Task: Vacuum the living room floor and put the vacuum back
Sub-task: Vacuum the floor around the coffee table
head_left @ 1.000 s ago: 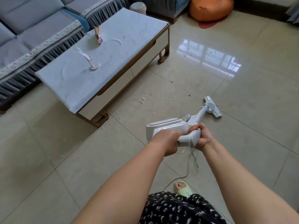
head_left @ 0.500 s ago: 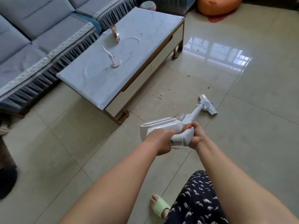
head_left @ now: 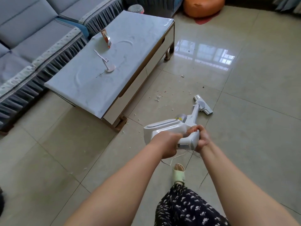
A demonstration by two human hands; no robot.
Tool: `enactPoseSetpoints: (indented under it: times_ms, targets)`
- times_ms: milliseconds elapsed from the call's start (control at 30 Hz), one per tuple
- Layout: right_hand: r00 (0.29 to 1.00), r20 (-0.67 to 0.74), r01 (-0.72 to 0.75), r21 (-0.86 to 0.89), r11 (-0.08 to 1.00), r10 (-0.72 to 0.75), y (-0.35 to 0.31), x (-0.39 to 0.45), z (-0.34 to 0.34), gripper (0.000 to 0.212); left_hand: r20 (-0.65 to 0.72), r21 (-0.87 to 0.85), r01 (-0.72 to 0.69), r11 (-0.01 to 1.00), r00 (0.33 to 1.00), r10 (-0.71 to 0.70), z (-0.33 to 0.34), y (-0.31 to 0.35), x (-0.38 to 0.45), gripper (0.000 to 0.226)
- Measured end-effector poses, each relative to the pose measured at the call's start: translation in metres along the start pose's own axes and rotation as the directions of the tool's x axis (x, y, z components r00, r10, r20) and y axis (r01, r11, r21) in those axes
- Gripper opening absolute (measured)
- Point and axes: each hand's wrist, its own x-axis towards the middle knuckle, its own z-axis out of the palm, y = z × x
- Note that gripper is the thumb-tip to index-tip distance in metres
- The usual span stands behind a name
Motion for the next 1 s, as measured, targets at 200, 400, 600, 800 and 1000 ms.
enactPoseSetpoints:
  times_ms: [200,400,600,800,1000]
  targets:
    - [1.000,-0.010,0.024,0.061,0.998,-0.024,-0.049,0.037,0.029,0.060,0.017,-0.010,-0.032,0.999,0.999,0.032,-0.027,-0.013,0.064,0.025]
    - [0.999,0.010,0.030,0.064,0.997,-0.030,-0.107,0.058,0.073,0.058,0.031,-0.024,-0.058,0.998,0.998,0.058,-0.057,-0.017,0.140,0.034]
    - [0.998,0.017,0.065,0.102,0.993,-0.067,-0.162,0.083,0.116,0.055,0.004,-0.040,-0.072,0.997,0.997,0.072,-0.089,-0.022,0.213,0.040]
    - [0.997,-0.008,0.082,0.108,0.991,-0.081,-0.196,0.106,0.146,0.049,0.001,-0.018,-0.075,0.997,0.997,0.075,-0.109,-0.029,0.259,0.037]
    - [0.999,-0.030,0.046,0.108,0.993,-0.043,-0.179,0.122,0.162,0.049,0.017,-0.033,-0.054,0.998,0.998,0.055,-0.119,-0.055,0.258,0.040]
